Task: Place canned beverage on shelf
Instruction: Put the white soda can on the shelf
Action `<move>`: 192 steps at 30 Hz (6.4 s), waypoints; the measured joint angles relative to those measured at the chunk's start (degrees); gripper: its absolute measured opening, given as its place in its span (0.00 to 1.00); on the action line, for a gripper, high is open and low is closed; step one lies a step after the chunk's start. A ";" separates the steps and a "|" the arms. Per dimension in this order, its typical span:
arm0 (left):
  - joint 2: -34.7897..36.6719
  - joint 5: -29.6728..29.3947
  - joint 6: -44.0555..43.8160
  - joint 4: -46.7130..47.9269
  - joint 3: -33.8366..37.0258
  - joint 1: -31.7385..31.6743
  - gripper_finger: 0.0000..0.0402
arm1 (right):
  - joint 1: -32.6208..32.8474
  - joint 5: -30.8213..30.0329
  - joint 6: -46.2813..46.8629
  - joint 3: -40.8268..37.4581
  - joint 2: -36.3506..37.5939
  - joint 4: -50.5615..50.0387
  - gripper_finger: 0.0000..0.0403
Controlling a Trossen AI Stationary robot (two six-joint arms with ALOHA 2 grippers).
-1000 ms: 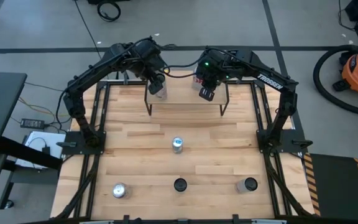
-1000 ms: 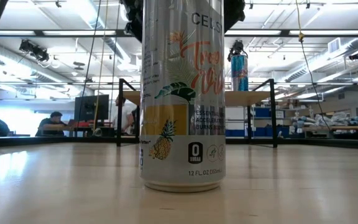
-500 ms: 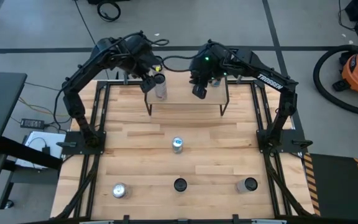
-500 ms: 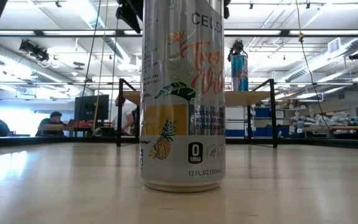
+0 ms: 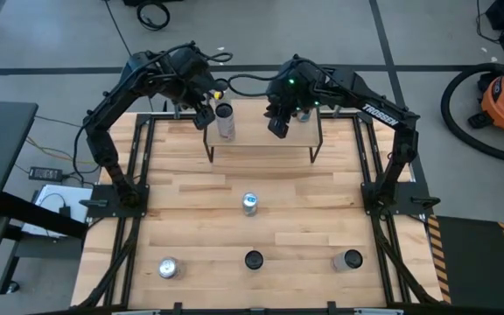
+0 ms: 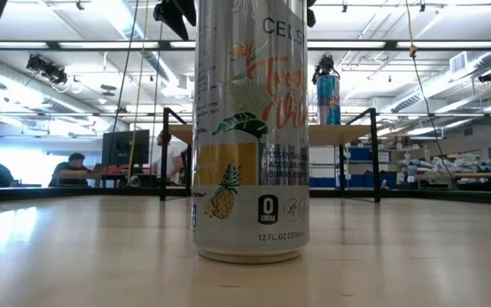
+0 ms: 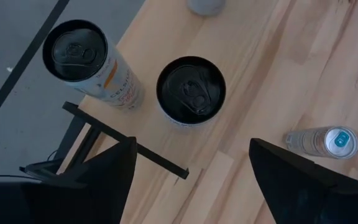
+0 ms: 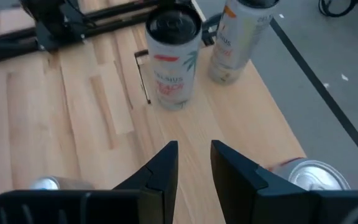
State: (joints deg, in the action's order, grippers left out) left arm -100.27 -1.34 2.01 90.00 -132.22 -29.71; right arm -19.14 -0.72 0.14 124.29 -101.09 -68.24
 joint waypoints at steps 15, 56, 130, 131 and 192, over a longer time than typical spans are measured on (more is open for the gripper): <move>0.00 -0.07 -1.36 0.02 0.02 0.00 0.78 | -0.65 -4.21 6.50 -1.70 -0.12 -3.51 0.29; -0.02 -0.09 -0.97 0.02 0.07 0.00 0.78 | -0.50 -3.72 2.69 -1.72 -0.05 1.29 0.29; 4.91 -0.33 -1.72 0.02 0.52 -4.95 0.78 | -5.44 9.80 -13.84 -11.38 -0.03 38.22 0.98; 5.53 -0.34 -1.82 0.02 0.52 -4.64 0.78 | -5.48 9.80 -13.78 -11.50 -0.08 38.79 0.98; 56.62 -6.47 -16.36 -37.38 73.52 8.48 0.78 | -5.49 16.07 -17.94 -15.56 -6.67 48.45 0.98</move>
State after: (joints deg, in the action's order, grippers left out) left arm -43.65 -7.81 -14.35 52.61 -58.70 -21.23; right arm -24.63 15.36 -17.80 108.73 -107.76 -19.79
